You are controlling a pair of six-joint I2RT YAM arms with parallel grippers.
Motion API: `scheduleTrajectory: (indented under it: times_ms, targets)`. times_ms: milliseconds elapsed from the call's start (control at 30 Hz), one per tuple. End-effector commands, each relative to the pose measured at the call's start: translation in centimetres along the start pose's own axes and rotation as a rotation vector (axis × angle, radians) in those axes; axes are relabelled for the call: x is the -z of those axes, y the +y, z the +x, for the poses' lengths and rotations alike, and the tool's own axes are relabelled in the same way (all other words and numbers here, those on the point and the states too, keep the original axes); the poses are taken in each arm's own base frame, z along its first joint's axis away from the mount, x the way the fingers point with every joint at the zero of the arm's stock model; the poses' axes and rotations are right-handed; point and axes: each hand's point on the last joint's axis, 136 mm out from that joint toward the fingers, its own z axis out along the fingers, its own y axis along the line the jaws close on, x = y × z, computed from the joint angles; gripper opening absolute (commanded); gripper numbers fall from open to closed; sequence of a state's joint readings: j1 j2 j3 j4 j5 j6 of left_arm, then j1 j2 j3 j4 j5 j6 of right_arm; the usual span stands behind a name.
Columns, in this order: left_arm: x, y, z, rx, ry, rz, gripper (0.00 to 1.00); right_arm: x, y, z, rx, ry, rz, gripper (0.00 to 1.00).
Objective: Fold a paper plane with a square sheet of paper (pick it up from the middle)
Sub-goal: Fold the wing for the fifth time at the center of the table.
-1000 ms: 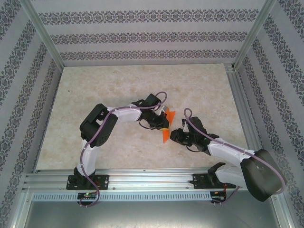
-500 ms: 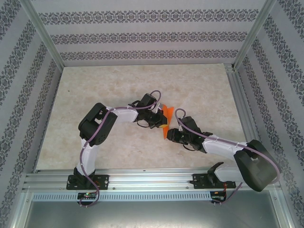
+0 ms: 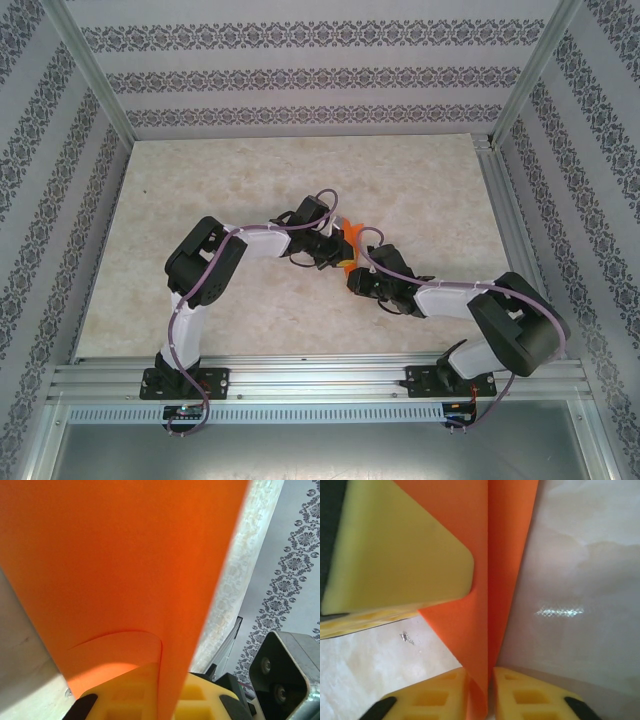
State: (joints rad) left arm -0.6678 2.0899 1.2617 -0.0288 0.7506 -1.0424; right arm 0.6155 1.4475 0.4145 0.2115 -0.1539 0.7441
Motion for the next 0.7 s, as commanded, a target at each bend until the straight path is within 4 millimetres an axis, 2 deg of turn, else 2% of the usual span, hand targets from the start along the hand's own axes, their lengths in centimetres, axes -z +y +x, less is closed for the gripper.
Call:
scheduleTrajectory:
  times_ms: [0,167,500,667]
  targets:
    - [0.7,-1.5,-0.8,-0.018,-0.035,0.039,0.01,-0.3,1.5,-1.0,0.027,-0.036,-0.038,0.13]
    - [1.0,-1.3,-0.7,-0.004,-0.047,0.028,0.01,0.0,1.2,0.0,0.099,0.013,-0.031,0.05]
    - [2.7,-0.8,0.6,0.034,-0.098,-0.009,0.06,0.7,3.5,2.3,0.235,0.182,-0.201,0.06]
    - [4.8,0.7,1.7,0.068,-0.163,-0.097,0.08,0.4,5.2,3.3,0.283,0.277,-0.3,0.08]
